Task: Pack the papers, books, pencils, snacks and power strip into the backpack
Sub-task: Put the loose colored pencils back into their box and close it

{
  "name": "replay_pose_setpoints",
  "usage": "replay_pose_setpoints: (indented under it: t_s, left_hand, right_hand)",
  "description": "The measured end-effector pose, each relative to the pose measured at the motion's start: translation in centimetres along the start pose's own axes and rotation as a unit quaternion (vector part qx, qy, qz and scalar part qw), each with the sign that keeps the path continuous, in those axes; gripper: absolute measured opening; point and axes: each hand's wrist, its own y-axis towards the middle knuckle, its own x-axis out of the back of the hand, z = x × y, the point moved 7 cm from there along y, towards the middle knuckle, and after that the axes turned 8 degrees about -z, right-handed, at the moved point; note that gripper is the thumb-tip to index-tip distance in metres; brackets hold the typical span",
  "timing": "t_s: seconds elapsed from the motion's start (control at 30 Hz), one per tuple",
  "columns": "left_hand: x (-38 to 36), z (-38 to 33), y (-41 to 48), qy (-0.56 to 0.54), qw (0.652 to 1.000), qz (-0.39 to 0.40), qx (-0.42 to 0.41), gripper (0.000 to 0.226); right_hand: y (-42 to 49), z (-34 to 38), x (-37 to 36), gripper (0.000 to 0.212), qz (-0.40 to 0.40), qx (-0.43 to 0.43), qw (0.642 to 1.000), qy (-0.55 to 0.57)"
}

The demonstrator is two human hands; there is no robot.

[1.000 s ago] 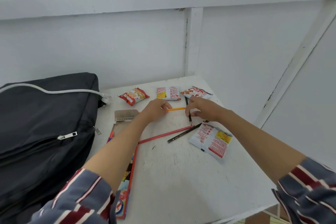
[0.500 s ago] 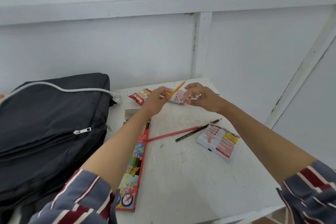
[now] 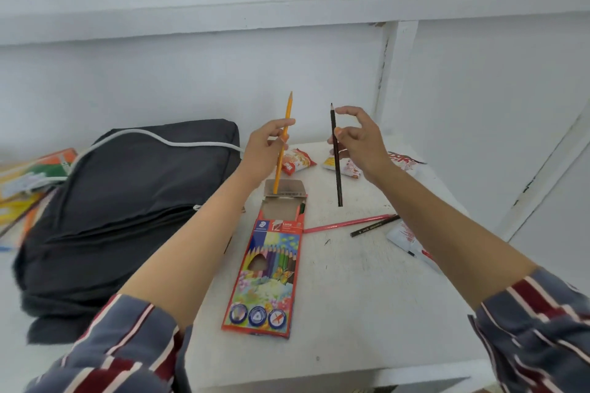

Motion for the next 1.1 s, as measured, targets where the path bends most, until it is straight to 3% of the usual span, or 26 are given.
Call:
replay_pose_setpoints:
  t_s: [0.2,0.37,0.5,0.67,0.83,1.1]
  left_hand:
    - [2.2,3.0,-1.3,0.041,0.996,0.054,0.061,0.043]
    - [2.6,4.6,-1.6,0.052,0.994,0.067,0.072,0.045]
    - [2.4,5.3,-1.3,0.044,0.994,0.067,0.073,0.045]
    - [1.5,6.3,-1.4,0.067,0.992,0.085,0.067,0.044]
    - [0.6,7.4,-2.4,0.073,0.982,0.131,0.117,0.044]
    - [0.2,7.2,-2.5,0.114,0.976,0.15,0.113,0.042]
  right_hand:
    - [-1.4,-2.4,-6.0,0.021,-0.015,0.002,0.996,-0.091]
    - [-2.5,-2.8,-7.6,0.039,-0.038,0.034,0.982,-0.181]
    - [-2.3,-2.9,-7.4,0.04,-0.06,0.045,0.97,-0.23]
    - [-1.8,-3.7,-8.2,0.045,-0.001,0.047,0.942,-0.334]
    - [-1.9,-5.5,-8.5,0.05,0.04,0.028,0.923,-0.381]
    - [-2.8,-8.0,-8.6,0.058,0.112,-0.022,0.888,-0.445]
